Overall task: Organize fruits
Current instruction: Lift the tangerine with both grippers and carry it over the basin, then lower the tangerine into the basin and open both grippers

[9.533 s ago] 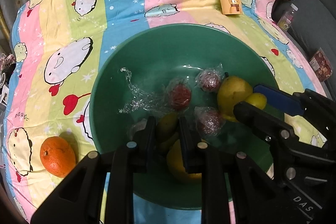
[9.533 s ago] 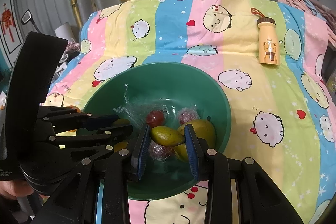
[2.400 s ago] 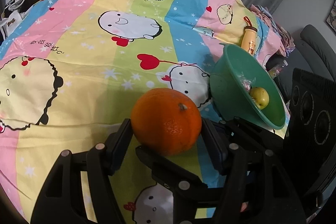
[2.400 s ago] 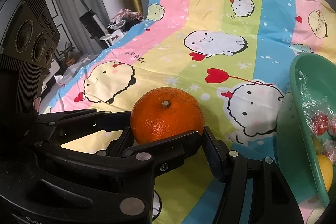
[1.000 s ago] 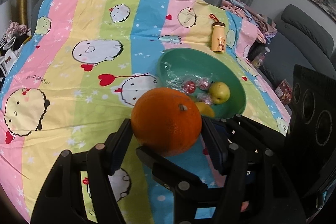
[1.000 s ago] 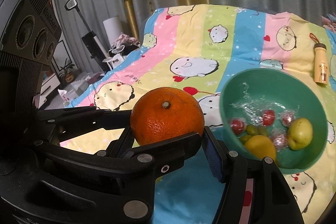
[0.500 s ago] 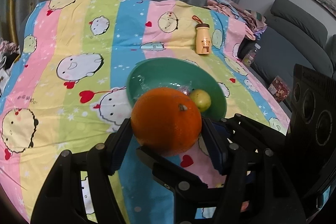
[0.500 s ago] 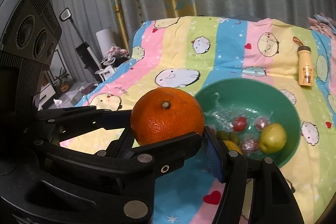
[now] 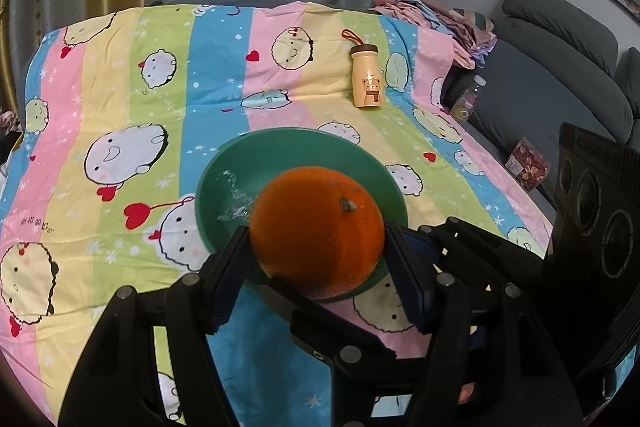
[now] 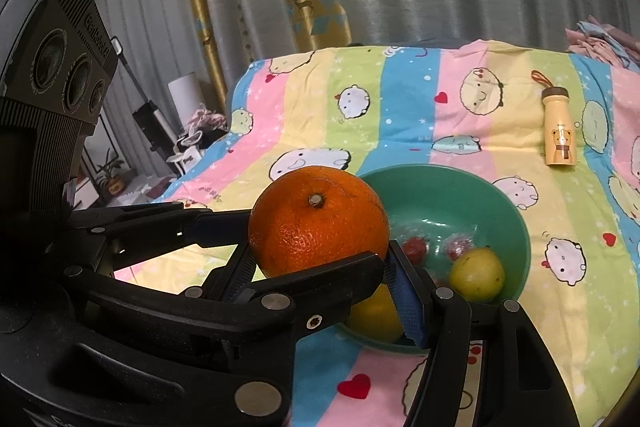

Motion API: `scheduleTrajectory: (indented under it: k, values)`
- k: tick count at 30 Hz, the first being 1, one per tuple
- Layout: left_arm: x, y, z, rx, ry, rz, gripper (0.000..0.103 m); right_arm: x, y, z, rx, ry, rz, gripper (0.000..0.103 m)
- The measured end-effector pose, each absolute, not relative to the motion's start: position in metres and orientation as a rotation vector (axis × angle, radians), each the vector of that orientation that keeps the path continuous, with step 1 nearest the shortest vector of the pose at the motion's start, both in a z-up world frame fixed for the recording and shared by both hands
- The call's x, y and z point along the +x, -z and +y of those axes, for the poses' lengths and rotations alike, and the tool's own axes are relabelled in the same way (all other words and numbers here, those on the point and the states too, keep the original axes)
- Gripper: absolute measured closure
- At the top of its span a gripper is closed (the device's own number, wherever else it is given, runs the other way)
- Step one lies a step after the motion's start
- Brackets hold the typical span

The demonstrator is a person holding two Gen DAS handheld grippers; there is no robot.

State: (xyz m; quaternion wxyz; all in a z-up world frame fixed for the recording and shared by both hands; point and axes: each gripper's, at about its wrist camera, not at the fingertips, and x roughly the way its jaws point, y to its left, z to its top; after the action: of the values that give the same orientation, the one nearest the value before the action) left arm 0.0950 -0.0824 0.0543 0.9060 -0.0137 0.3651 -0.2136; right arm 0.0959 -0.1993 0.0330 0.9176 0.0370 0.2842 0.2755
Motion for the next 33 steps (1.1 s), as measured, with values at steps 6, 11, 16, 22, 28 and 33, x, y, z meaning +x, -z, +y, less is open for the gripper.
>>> scheduleTrajectory:
  k: [6, 11, 16, 22, 28, 33]
  values:
    - [0.105, -0.056, -0.093, -0.021, 0.451, 0.752, 0.036, 0.107, -0.034, -0.211, 0.089, -0.556, 0.579, 0.036]
    - [0.119, -0.054, -0.101, -0.025, 0.452, 0.763, 0.036, 0.119, -0.031, -0.218, 0.098, -0.554, 0.587, 0.036]
    - [0.133, -0.05, -0.108, -0.031, 0.461, 0.776, 0.036, 0.133, -0.027, -0.224, 0.106, -0.547, 0.601, 0.036]
    - [0.152, -0.039, -0.113, -0.047, 0.473, 0.818, 0.036, 0.149, -0.018, -0.229, 0.115, -0.535, 0.642, 0.036]
    - [0.168, -0.024, -0.116, -0.079, 0.488, 0.872, 0.036, 0.165, -0.004, -0.231, 0.115, -0.517, 0.71, 0.036]
    - [0.175, -0.013, -0.115, -0.108, 0.496, 0.907, 0.036, 0.172, 0.005, -0.23, 0.114, -0.505, 0.754, 0.036]
